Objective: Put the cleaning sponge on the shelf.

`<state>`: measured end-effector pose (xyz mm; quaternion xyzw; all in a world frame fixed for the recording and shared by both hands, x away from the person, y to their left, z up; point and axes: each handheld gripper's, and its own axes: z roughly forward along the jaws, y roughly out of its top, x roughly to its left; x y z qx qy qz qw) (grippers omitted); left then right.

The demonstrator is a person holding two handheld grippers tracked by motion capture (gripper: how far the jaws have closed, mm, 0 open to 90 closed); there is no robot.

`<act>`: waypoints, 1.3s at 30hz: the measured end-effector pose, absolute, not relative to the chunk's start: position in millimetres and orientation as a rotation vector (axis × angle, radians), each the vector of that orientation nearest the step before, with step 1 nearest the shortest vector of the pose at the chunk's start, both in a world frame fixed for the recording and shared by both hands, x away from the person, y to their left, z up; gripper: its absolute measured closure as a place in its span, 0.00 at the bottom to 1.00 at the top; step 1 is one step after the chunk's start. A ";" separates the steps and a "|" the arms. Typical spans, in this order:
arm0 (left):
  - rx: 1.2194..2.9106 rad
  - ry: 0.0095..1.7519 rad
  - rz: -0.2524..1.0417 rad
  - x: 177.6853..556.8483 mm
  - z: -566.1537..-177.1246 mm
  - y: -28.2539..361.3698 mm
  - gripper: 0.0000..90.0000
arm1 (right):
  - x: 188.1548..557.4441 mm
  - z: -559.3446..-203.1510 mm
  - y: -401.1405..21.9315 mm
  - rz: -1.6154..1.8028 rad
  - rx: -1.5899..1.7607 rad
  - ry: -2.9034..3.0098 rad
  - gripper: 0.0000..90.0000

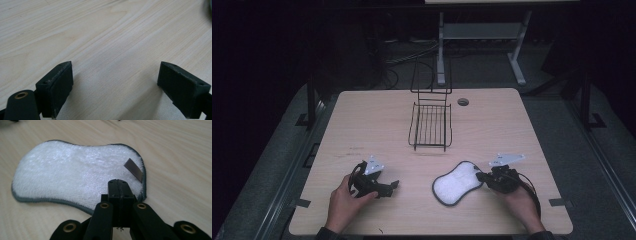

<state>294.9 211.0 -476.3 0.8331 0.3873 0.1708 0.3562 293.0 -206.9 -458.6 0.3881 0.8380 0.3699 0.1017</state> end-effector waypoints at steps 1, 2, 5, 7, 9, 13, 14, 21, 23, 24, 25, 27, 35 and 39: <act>2.151 1.000 0.441 294.8 -476.3 211.0 0.14 | 295.2 -458.5 -206.7 1.087 1.145 2.475 1.00; 2.151 1.000 0.441 294.8 -476.3 211.0 0.14 | 297.1 -458.5 -206.3 1.086 1.148 2.468 1.00; 2.151 1.000 0.441 294.9 -476.3 211.0 0.14 | 303.0 -458.4 -206.3 1.074 1.141 2.461 1.00; 2.151 1.001 0.441 294.9 -476.3 211.0 0.14 | 307.0 -458.7 -206.6 1.075 1.140 2.453 1.00; 2.151 1.001 0.441 294.9 -476.3 211.0 0.14 | 310.0 -459.6 -207.4 1.080 1.148 2.443 1.00; 2.151 1.001 0.441 294.9 -476.3 211.0 0.14 | 309.9 -458.5 -209.1 1.092 1.159 2.430 1.00; 2.151 1.001 0.441 294.9 -476.3 211.0 0.14 | 308.4 -456.9 -209.1 1.105 1.155 2.425 1.00; 2.151 1.001 0.441 294.9 -476.3 211.0 0.14 | 287.4 -443.4 -196.9 1.186 1.089 2.451 1.00; 2.151 1.001 0.441 294.9 -476.4 211.0 0.14 | 284.6 -443.2 -194.9 1.190 1.083 2.460 1.00; 2.151 1.001 0.441 294.8 -476.4 211.0 0.14 | 276.5 -443.3 -188.4 1.213 1.066 2.490 1.00; 2.151 1.001 0.441 294.9 -476.3 211.0 0.14 | 272.5 -443.2 -185.6 1.222 1.056 2.502 1.00; 2.151 1.000 0.441 294.9 -476.3 211.0 0.14 | 266.0 -442.7 -179.6 1.235 1.039 2.518 1.00; 2.151 1.001 0.441 294.9 -476.4 211.0 0.14 | 251.6 -444.9 -144.3 1.244 0.940 2.603 1.00; 2.151 1.000 0.441 294.9 -476.4 211.0 0.14 | 251.8 -449.1 -130.4 1.223 0.907 2.636 1.00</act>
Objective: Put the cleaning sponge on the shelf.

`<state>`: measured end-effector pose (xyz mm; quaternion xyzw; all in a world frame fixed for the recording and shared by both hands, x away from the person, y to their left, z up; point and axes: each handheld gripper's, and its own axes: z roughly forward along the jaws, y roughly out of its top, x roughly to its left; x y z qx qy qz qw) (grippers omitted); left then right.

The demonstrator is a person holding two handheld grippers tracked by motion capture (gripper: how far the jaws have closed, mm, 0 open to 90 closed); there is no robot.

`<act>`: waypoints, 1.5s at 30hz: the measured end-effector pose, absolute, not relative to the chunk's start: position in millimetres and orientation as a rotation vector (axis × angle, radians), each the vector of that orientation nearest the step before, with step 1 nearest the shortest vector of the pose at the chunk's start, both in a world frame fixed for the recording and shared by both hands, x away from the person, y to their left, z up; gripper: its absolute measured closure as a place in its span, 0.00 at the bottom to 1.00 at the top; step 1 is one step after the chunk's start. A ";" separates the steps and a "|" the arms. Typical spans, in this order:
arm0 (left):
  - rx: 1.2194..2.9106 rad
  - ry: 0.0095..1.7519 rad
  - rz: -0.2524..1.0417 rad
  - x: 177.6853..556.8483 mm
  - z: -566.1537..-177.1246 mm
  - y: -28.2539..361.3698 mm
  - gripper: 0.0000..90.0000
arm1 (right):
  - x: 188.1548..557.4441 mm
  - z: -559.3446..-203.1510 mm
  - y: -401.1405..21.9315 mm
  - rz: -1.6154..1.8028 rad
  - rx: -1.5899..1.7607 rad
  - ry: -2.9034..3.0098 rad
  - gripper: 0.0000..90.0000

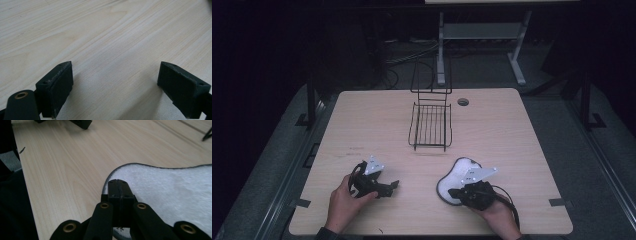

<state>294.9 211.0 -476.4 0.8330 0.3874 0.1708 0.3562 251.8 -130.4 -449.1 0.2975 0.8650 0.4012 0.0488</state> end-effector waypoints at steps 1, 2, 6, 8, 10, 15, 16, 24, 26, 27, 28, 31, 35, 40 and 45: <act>2.151 1.000 0.441 294.9 -476.4 211.0 0.14 | 251.8 -449.1 -130.4 1.223 0.907 2.636 1.00; 2.151 1.000 0.441 294.9 -476.4 211.0 0.14 | 251.8 -450.0 -128.0 1.213 0.904 2.646 1.00; 2.152 1.000 0.441 294.9 -476.3 211.0 0.14 | 252.3 -454.6 -124.3 1.171 0.897 2.666 1.00; 2.151 1.000 0.441 294.9 -476.4 211.0 0.14 | 252.7 -454.9 -125.6 1.173 0.899 2.664 1.00; 2.151 1.000 0.441 294.9 -476.3 211.0 0.14 | 252.5 -454.9 -126.8 1.172 0.900 2.664 1.00; 2.151 1.000 0.441 294.9 -476.3 211.0 0.14 | 252.6 -454.5 -135.4 1.161 0.919 2.653 1.00; 2.151 1.000 0.441 294.9 -476.3 211.0 0.14 | 252.6 -454.5 -137.6 1.161 0.928 2.650 1.00; 2.151 1.000 0.441 294.9 -476.4 211.0 0.14 | 253.7 -453.7 -153.8 1.142 0.980 2.631 1.00; 2.150 1.001 0.441 294.9 -476.4 211.0 0.14 | 253.9 -453.7 -156.0 1.138 0.986 2.627 1.00; 2.150 1.001 0.441 294.9 -476.4 211.0 0.14 | 254.4 -453.4 -160.8 1.129 1.003 2.626 1.00; 2.151 1.000 0.441 294.9 -476.3 211.0 0.14 | 254.5 -453.3 -163.5 1.129 1.013 2.622 1.00; 2.151 1.001 0.441 294.9 -476.3 211.0 0.14 | 255.3 -453.2 -173.1 1.118 1.040 2.611 1.00; 2.151 1.000 0.441 294.9 -476.3 211.0 0.14 | 255.9 -452.8 -183.8 1.107 1.080 2.594 1.00; 2.152 1.000 0.441 294.9 -476.3 211.1 0.14 | 258.1 -452.2 -204.5 1.081 1.132 2.562 1.00; 2.151 1.000 0.441 294.9 -476.3 211.0 0.14 | 260.9 -452.3 -220.7 1.068 1.176 2.531 1.00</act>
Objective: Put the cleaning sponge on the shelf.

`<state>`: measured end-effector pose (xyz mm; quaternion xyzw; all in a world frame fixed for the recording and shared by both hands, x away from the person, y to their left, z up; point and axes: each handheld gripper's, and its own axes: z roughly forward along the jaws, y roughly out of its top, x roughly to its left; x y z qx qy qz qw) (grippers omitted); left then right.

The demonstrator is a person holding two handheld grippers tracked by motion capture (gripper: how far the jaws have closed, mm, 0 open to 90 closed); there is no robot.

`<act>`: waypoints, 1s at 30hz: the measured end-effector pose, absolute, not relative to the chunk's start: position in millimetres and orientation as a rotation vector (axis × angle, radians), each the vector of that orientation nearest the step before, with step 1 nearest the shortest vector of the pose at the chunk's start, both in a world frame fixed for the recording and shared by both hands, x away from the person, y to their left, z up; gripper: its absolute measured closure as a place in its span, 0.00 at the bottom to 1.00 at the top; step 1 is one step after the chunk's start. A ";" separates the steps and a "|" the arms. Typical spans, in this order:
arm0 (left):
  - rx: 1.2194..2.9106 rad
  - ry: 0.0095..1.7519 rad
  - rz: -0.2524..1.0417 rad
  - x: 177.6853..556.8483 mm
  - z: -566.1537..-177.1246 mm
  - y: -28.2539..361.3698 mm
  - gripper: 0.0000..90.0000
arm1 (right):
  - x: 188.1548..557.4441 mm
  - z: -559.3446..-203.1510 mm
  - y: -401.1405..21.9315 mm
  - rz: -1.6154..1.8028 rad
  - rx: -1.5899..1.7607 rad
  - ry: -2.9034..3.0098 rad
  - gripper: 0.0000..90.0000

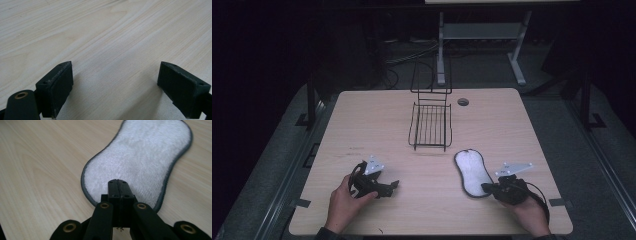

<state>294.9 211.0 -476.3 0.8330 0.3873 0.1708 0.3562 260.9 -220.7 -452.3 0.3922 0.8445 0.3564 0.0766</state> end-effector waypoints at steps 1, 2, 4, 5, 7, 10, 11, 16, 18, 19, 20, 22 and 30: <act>2.151 1.000 0.441 294.9 -476.3 211.1 0.14 | 261.4 -452.4 -223.4 1.072 1.186 2.525 1.00; 2.152 1.000 0.441 294.9 -476.3 211.1 0.14 | 261.9 -452.5 -225.9 1.071 1.200 2.517 1.00; 2.151 1.000 0.441 294.9 -476.3 211.1 0.14 | 263.0 -452.4 -231.3 1.066 1.219 2.506 1.00; 2.151 1.000 0.441 294.9 -476.3 211.1 0.14 | 263.6 -452.7 -233.7 1.067 1.224 2.498 1.00; 2.151 1.000 0.441 294.9 -476.3 211.0 0.14 | 264.9 -452.8 -238.9 1.060 1.229 2.488 1.00; 2.151 1.000 0.441 294.9 -476.3 211.0 0.14 | 266.2 -452.5 -246.9 1.051 1.253 2.466 1.00; 2.151 1.000 0.441 294.9 -476.3 211.0 0.14 | 266.2 -452.5 -246.9 1.051 1.253 2.466 1.00; 2.153 0.999 0.442 294.9 -476.3 211.1 0.14 | 268.2 -452.4 -262.2 1.049 1.300 2.436 1.00; 2.153 0.999 0.442 294.9 -476.3 211.1 0.14 | 267.2 -450.1 -262.2 1.058 1.304 2.432 1.00; 2.153 0.999 0.442 294.9 -476.3 211.1 0.14 | 267.2 -450.1 -262.2 1.058 1.304 2.432 1.00; 2.154 0.999 0.442 294.9 -476.2 211.2 0.14 | 266.5 -446.9 -262.3 1.082 1.307 2.415 0.96; 2.155 0.998 0.442 294.9 -476.2 211.2 0.14 | 266.4 -445.3 -263.7 1.096 1.305 2.408 0.91; 2.155 0.998 0.441 294.9 -476.2 211.2 0.14 | 270.9 -442.8 -267.3 1.121 1.361 2.374 0.54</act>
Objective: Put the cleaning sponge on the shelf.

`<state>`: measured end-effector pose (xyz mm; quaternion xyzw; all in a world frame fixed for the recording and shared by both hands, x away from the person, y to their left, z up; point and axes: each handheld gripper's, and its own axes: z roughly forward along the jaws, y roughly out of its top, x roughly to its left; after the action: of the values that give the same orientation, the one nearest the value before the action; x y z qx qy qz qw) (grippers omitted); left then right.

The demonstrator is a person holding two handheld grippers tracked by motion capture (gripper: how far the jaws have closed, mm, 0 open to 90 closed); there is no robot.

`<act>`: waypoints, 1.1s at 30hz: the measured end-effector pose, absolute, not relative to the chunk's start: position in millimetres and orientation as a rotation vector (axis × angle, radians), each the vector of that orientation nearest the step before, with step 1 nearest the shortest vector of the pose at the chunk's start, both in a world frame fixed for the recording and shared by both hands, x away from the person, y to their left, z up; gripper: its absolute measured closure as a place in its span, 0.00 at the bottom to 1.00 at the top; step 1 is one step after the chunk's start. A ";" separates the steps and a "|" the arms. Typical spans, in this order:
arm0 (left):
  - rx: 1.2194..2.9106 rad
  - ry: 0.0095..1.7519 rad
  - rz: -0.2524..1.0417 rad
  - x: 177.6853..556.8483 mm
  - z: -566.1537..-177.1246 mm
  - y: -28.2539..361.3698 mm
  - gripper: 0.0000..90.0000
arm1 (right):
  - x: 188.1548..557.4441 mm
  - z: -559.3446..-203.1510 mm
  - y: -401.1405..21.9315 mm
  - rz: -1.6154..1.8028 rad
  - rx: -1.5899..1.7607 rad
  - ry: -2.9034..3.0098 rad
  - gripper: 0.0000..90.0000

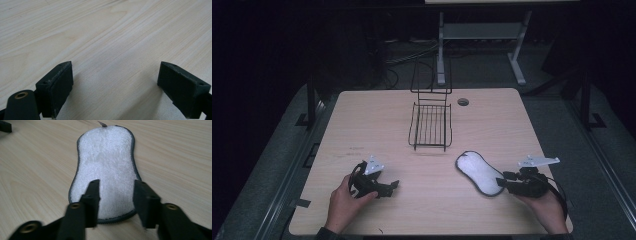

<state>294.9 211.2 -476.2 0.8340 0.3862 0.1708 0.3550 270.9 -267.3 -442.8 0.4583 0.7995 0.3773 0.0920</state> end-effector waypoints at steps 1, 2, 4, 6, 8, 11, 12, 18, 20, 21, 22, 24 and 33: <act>2.155 0.998 0.441 294.9 -476.2 211.2 0.14 | 272.3 -442.8 -267.0 1.114 1.366 2.375 0.50; 2.155 0.998 0.441 294.9 -476.2 211.2 0.14 | 272.9 -442.5 -266.3 1.110 1.372 2.371 0.46; 2.155 0.998 0.441 294.9 -476.2 211.2 0.14 | 275.7 -441.4 -263.5 1.100 1.379 2.375 0.37; 2.155 0.998 0.442 294.9 -476.2 211.2 0.14 | 279.0 -440.8 -259.9 1.071 1.369 2.389 0.30; 2.155 0.998 0.441 294.9 -476.2 211.2 0.14 | 282.4 -439.8 -255.7 1.055 1.360 2.406 0.25; 2.154 0.999 0.442 294.9 -476.3 211.2 0.14 | 288.6 -436.8 -249.1 1.020 1.345 2.409 0.18; 2.154 0.999 0.442 294.9 -476.2 211.2 0.14 | 290.5 -435.9 -246.5 1.022 1.347 2.410 0.16; 2.152 1.000 0.441 294.9 -476.3 211.0 0.14 | 304.9 -436.2 -233.3 1.011 1.321 2.431 0.13; 2.151 1.000 0.441 294.9 -476.4 211.0 0.14 | 309.1 -437.5 -229.1 1.008 1.316 2.435 0.12; 2.151 1.000 0.441 294.9 -476.4 211.0 0.14 | 309.1 -437.5 -229.1 1.008 1.316 2.435 0.12; 2.151 1.001 0.441 294.9 -476.4 211.0 0.14 | 313.0 -438.7 -224.9 1.009 1.301 2.433 0.12; 2.151 1.000 0.441 294.9 -476.4 211.0 0.14 | 317.2 -441.5 -220.9 1.010 1.299 2.438 0.12; 2.151 1.000 0.441 294.9 -476.4 211.0 0.14 | 328.5 -450.9 -213.3 0.987 1.281 2.443 0.11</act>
<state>294.9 211.0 -476.4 0.8330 0.3874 0.1709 0.3562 328.5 -213.3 -450.9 0.4349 0.8291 0.3350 0.1056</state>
